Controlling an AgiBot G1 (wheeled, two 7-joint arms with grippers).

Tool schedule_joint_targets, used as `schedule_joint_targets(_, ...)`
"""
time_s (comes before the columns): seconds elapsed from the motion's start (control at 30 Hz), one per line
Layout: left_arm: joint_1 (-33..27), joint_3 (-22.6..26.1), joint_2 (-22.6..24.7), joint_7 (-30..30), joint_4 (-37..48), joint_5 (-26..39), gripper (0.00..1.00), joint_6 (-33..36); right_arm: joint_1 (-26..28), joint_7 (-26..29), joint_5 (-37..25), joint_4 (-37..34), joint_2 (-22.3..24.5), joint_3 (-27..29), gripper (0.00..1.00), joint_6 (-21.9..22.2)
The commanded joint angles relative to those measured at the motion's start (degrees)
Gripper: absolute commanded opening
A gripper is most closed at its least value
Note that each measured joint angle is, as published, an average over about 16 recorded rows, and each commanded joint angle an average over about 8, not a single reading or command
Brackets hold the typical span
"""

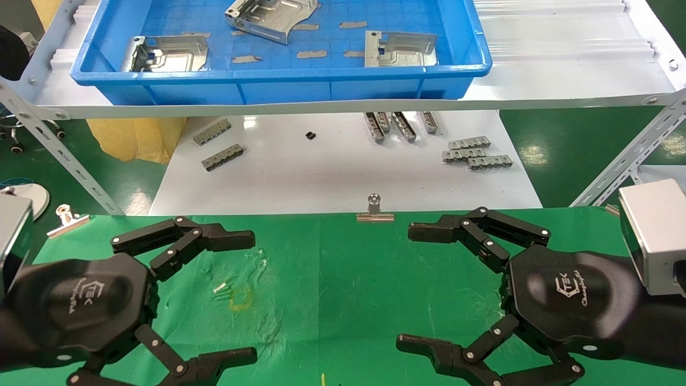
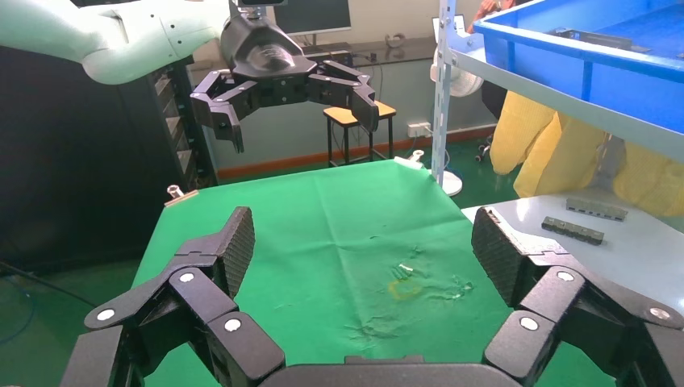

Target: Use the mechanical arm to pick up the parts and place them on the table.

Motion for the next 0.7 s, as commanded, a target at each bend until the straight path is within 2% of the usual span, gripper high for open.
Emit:
schedule_joint_targets(0.03, 0.0, 0.0, 0.0, 0.0, 0.0, 0.0, 1.0, 0.0, 0.0, 0.0, 0.0, 0.0, 0.0, 0.0, 1.0, 0.0)
schedule_joint_targets(0.1, 0.0, 0.0, 0.0, 0.0, 0.0, 0.0, 1.0, 0.0, 0.0, 0.0, 0.0, 0.0, 0.0, 0.0, 1.0, 0.0)
schedule_joint_targets(0.13, 0.0, 0.0, 0.0, 0.0, 0.0, 0.0, 1.0, 0.0, 0.0, 0.0, 0.0, 0.0, 0.0, 0.0, 0.92, 0.0)
schedule_joint_targets(0.37, 0.0, 0.0, 0.0, 0.0, 0.0, 0.0, 1.0, 0.0, 0.0, 0.0, 0.0, 0.0, 0.0, 0.0, 0.05, 0.0)
schedule_joint_targets(0.4, 0.0, 0.0, 0.0, 0.0, 0.0, 0.0, 1.0, 0.0, 0.0, 0.0, 0.0, 0.0, 0.0, 0.0, 0.0, 0.0)
schedule_joint_targets(0.7, 0.0, 0.0, 0.0, 0.0, 0.0, 0.0, 1.0, 0.0, 0.0, 0.0, 0.0, 0.0, 0.0, 0.0, 0.0, 0.0)
